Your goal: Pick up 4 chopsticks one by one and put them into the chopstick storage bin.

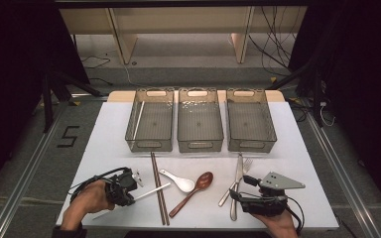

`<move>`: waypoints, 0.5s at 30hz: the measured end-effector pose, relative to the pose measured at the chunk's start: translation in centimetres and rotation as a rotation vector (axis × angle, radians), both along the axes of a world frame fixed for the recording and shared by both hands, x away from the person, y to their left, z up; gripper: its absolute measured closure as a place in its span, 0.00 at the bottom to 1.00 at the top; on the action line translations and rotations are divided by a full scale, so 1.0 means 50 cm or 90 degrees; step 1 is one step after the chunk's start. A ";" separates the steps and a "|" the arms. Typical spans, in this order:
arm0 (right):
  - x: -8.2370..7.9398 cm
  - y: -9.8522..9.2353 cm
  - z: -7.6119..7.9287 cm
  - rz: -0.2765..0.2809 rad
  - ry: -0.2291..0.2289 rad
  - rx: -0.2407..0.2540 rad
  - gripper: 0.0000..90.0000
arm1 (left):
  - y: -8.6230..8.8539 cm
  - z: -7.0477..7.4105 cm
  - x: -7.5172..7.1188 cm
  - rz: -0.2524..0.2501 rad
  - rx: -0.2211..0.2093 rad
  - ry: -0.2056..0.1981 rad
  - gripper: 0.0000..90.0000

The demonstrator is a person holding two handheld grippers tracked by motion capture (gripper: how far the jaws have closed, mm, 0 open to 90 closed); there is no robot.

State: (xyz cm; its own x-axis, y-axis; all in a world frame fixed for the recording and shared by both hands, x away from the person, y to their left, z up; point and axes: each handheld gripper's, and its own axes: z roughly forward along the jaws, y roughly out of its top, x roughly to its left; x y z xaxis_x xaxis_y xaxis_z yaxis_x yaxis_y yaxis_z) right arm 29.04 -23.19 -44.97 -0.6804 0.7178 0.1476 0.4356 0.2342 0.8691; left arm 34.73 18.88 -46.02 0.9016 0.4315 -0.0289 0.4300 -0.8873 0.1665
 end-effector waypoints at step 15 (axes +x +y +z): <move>0.000 0.000 -0.001 0.000 0.003 0.003 0.33 | 0.033 0.069 0.009 0.073 -0.111 -0.066 0.94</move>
